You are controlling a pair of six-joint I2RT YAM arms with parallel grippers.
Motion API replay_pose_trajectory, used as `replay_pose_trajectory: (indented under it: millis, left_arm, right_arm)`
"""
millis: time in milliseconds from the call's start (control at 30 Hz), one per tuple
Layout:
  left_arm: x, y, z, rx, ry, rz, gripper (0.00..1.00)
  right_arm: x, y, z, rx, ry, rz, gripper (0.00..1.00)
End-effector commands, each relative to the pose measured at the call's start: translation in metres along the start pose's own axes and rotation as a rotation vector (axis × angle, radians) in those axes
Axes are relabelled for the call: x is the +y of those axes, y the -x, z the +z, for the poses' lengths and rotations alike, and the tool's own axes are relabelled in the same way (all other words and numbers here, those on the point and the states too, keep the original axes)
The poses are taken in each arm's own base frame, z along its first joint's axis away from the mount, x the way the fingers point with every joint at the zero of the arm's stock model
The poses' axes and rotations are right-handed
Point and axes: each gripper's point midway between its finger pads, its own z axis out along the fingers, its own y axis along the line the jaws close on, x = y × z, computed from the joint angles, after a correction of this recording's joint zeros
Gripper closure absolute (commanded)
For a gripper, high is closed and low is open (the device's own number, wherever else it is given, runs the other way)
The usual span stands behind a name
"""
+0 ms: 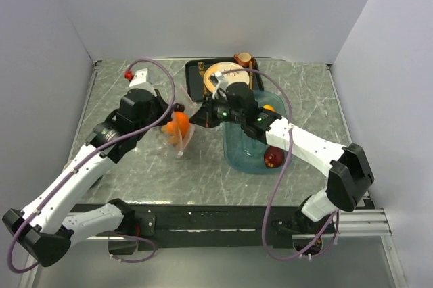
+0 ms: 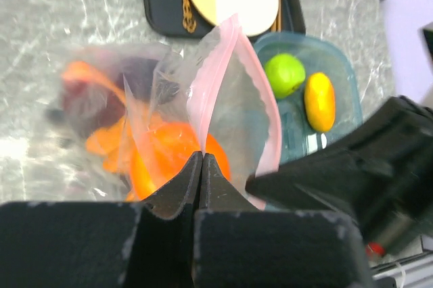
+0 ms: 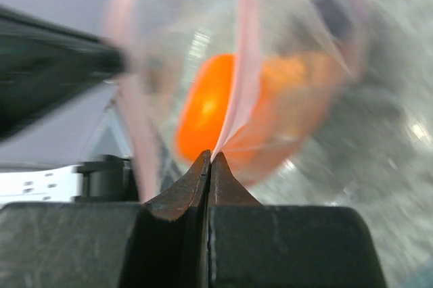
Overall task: Place the food in the zip-top bag and seal the zipper
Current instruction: Adjust the zipper food storage bag at the center of the board.
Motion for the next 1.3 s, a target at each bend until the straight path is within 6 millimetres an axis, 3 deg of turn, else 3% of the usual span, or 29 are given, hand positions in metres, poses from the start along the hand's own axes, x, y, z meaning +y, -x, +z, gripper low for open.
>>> replay_pose_trajectory:
  millis: [0,100,167,233,400,533,600,767,867,900,1067,1100,1133,1167,1233,1267]
  left_arm:
    - [-0.006,0.046,-0.032,-0.127,-0.013,0.008,0.99]
    - [0.004,0.076,-0.058,-0.222,0.045,-0.005,0.97]
    - [0.012,0.084,-0.073,-0.247,0.073,-0.003,0.97]
    - [0.02,0.092,-0.088,-0.28,0.097,-0.009,0.98]
    - [0.032,0.098,-0.106,-0.315,0.137,-0.044,0.99]
    - [0.035,0.108,-0.118,-0.362,0.132,-0.059,0.98]
    - [0.025,0.108,-0.117,-0.347,0.091,-0.046,0.96]
    - [0.004,0.081,-0.07,-0.203,0.046,0.033,0.99]
    - [-0.004,0.058,-0.035,-0.129,0.023,0.06,0.99]
    - [-0.007,0.04,-0.02,-0.074,0.006,0.075,0.99]
    - [-0.016,0.007,0.017,0.015,-0.044,0.072,0.99]
    - [-0.017,0.0,0.024,0.036,-0.048,0.072,0.99]
    - [-0.02,-0.007,0.028,0.059,-0.066,0.067,0.99]
    - [-0.02,-0.012,0.032,0.068,-0.071,0.06,0.99]
    - [-0.022,-0.02,0.037,0.092,-0.082,0.049,0.99]
    - [-0.023,-0.023,0.039,0.095,-0.089,0.044,0.99]
  right_arm:
    - [0.053,0.038,-0.009,-0.075,0.102,-0.106,1.0]
    - [0.044,0.041,-0.002,-0.045,0.026,-0.106,1.0]
    - [0.035,0.041,0.005,-0.018,-0.017,-0.127,0.99]
    - [0.04,0.047,0.005,-0.022,-0.009,-0.14,0.99]
    - [0.051,0.063,0.004,-0.049,0.008,-0.17,0.98]
    - [0.055,0.052,0.016,0.001,0.064,-0.148,0.97]
    - [0.048,0.043,0.021,0.023,0.057,-0.118,0.97]
    - [0.017,0.015,0.029,0.073,-0.029,-0.068,0.95]
    - [-0.009,-0.01,0.028,0.104,-0.103,-0.036,0.94]
    - [-0.025,-0.025,0.027,0.121,-0.148,-0.027,0.94]
    - [-0.072,-0.057,0.015,0.164,-0.32,-0.006,0.89]
    - [-0.086,-0.05,0.007,0.12,-0.397,-0.004,0.87]
    - [-0.096,-0.048,0.001,0.095,-0.442,0.013,0.78]
    - [-0.108,-0.052,-0.007,0.078,-0.489,0.052,0.76]
    - [-0.124,-0.029,-0.029,-0.033,-0.559,0.088,0.67]
    - [-0.133,-0.032,-0.038,-0.047,-0.581,0.099,0.61]
